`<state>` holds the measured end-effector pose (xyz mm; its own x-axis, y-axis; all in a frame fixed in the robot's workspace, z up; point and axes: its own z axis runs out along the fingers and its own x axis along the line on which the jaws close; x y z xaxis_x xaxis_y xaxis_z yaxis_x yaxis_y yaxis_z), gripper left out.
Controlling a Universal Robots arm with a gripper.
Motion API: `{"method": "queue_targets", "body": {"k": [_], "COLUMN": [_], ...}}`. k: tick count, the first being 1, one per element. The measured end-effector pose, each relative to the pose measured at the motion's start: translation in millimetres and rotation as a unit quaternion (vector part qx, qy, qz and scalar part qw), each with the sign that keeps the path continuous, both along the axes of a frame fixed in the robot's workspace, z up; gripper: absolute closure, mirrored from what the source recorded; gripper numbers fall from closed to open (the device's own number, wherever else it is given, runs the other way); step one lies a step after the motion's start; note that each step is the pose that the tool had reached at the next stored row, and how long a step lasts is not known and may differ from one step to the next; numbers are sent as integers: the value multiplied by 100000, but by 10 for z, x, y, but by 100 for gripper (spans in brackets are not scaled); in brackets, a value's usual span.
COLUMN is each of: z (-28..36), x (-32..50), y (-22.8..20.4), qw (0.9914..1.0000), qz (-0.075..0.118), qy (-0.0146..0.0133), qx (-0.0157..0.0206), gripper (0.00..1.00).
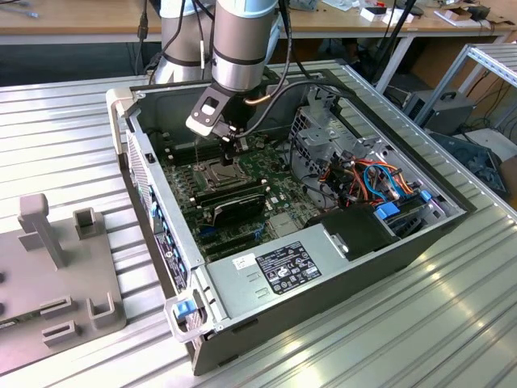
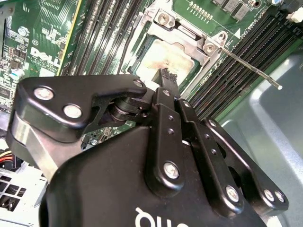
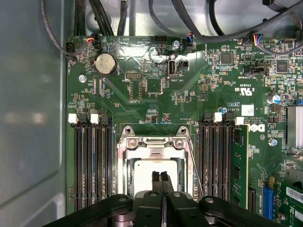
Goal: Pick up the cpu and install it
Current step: 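Install the first cpu locking lever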
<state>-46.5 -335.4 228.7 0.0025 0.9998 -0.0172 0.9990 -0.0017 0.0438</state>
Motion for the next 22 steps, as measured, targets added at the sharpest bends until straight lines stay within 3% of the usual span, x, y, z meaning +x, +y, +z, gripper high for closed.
{"method": "queue_targets", "body": {"k": [7,16,22], "z": [5,106,107], "x": [-1,-1,-3], "y": [0,0,0], "qw": [100000,100000,100000], "qz": [-4,-6,-10], "qy": [4,2,2], "qx": [-38,-126,-139], "gripper": [89,89,89]}}
